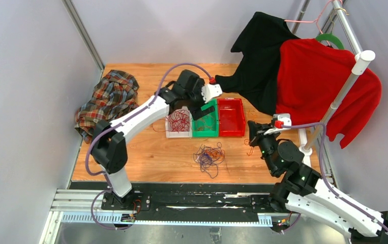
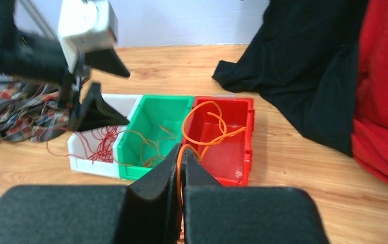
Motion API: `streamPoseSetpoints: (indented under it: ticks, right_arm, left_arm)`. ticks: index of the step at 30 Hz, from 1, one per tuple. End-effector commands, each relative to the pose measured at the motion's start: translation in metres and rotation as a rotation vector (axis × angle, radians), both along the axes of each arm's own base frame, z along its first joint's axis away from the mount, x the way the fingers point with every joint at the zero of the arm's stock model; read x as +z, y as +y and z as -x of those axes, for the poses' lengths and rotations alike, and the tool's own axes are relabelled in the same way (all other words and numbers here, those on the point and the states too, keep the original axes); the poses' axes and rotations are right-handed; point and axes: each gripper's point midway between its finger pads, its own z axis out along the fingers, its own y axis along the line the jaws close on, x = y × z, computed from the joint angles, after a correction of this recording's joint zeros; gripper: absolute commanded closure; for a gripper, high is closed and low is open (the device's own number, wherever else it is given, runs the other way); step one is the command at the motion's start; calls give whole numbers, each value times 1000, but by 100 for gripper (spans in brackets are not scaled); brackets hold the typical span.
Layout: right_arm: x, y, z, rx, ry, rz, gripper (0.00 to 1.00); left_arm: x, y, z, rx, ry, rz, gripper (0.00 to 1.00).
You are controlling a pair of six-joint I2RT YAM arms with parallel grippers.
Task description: Untangle the cables
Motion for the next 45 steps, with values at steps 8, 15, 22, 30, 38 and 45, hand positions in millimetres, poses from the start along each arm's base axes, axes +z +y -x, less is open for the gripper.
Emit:
streamPoseSetpoints:
  ticks: [8,15,22,30,38,45]
  right_arm:
    - [18,84,7,459,53,-92,99]
    - [26,126,15,670,85,-179,99]
    - [29,146,15,747,100,-238,99]
    - [23,151,15,764,118,-254,99]
    - [15,120,-12,563,133,-249,58]
    - [0,73,-30,316,141,-173,40]
  left_arm:
    - [133,-12,117,-578,3,230,2]
    - [108,-1,164,-770,-47,76,4]
    - [89,-1,155,-772,-113,-61,17]
    - [92,-8,113,-569,-232,-48,59]
    - [115,-13,75,-323,-259,43,99]
    - [112,5,21,-97,-285,-36,99]
